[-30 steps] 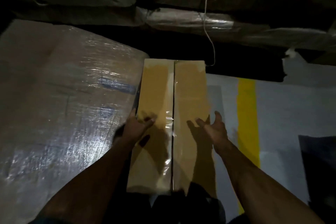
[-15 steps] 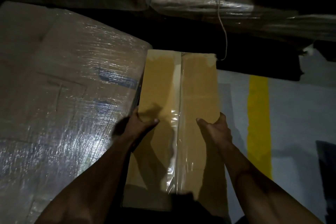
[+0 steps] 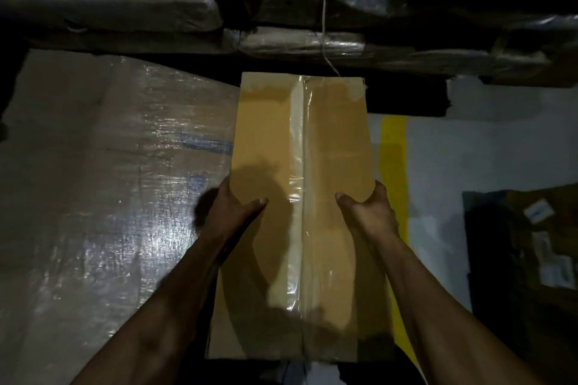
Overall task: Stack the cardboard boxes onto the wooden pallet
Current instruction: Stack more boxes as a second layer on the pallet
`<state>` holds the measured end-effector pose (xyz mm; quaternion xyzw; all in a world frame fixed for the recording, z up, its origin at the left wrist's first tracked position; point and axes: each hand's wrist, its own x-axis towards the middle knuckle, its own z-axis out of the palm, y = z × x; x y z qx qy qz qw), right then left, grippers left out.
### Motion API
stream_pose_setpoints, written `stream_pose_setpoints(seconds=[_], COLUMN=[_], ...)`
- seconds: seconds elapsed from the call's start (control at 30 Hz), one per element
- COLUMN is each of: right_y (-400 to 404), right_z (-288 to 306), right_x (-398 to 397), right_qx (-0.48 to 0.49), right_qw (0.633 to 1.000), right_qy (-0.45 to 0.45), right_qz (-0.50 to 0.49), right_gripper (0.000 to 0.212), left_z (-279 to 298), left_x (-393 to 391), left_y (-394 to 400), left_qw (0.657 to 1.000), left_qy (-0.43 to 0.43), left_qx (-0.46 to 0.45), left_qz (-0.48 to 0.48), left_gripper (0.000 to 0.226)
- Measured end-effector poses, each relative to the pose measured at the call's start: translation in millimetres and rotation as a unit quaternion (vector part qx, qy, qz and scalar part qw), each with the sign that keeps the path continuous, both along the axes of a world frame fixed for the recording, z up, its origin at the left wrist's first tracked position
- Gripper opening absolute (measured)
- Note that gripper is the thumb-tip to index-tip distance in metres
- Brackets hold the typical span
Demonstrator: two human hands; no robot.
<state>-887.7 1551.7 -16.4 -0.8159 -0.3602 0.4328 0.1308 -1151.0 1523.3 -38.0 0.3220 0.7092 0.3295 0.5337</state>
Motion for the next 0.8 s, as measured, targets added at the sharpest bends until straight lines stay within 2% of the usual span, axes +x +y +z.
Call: stream_pose_setpoints(seconds=[0.1, 0.27, 0.37, 0.57, 0.8], right_y=[-21, -51, -71, -102, -121], right_z=[67, 170, 217, 289, 320], right_x=[5, 13, 25, 63, 144], right_qx=[0.003, 0.014, 0.038, 0.091, 0.120], right_qw=[1.000, 1.000, 0.998, 0.991, 0.985], right_qy=[0.001, -0.004, -0.004, -0.044, -0.078], right_qz=[-0.002, -0.024, -0.055, -0.085, -0.098], right_gripper=[0.103, 0.110, 0.110, 0.101, 0.100], left_z=[62, 161, 210, 288, 326], left_x=[4, 14, 26, 69, 154], left_y=[-11, -22, -23, -13, -6], left_qw=[1.000, 0.997, 0.995, 0.976, 0.942], left_qy=[-0.012, -0.051, -0.045, 0.057, 0.127], left_qx=[0.007, 0.017, 0.021, 0.074, 0.135], left_qz=[-0.018, -0.047, -0.085, -0.197, -0.278], left_gripper=[0.087, 0.072, 0.064, 0.108, 0.112])
